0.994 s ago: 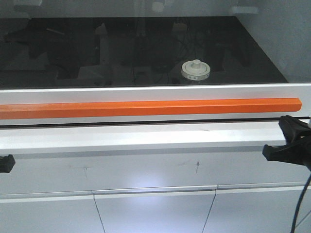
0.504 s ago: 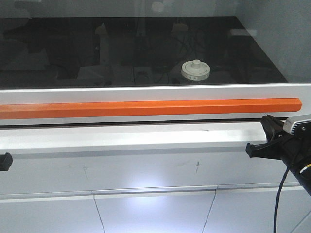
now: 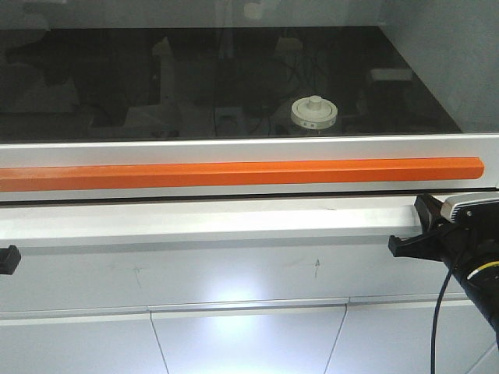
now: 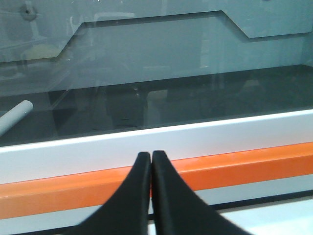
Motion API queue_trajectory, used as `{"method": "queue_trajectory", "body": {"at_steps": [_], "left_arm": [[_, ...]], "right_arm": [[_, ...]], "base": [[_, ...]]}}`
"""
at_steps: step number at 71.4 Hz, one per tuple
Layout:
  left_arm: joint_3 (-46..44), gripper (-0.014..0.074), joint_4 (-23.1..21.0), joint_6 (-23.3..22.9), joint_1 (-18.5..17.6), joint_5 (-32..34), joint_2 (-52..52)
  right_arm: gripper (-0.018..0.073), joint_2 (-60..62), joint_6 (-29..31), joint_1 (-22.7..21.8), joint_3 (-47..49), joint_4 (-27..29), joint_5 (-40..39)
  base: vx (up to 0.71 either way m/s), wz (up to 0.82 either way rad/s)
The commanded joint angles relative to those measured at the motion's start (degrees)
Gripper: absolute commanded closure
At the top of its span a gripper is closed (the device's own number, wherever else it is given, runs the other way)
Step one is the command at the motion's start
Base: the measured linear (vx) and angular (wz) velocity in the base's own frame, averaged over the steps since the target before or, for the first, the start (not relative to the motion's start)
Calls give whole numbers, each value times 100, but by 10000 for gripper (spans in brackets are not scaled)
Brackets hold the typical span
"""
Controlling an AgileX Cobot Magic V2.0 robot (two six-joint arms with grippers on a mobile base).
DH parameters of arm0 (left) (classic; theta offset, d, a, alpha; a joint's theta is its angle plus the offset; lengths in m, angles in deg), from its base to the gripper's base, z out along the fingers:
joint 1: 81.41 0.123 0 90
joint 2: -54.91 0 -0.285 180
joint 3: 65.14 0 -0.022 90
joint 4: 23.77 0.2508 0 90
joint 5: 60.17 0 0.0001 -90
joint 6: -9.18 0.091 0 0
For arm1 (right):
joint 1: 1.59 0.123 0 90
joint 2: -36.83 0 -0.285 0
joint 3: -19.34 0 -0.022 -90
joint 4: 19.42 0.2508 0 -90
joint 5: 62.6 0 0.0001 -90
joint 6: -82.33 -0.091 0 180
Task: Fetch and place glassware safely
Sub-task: 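Move both grippers to the orange sash handle bar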
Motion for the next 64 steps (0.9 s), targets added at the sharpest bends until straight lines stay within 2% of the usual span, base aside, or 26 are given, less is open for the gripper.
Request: {"method": "queue_trajectory", "body": {"at_steps": [1,39,64], "left_arm": [[-135,603,-18,-80,-24,410,21],[-135,603,-18,-80,-24,385,21],[-135,603,-18,-75,-24,105,-67]], "right_arm": [[560,19,47,-5,185,35,-762],[560,-234,47,-5,872,35,-753],[560,-234,47,-5,880,35,-778]], "base": [[0,0],[0,0],[0,0]]}}
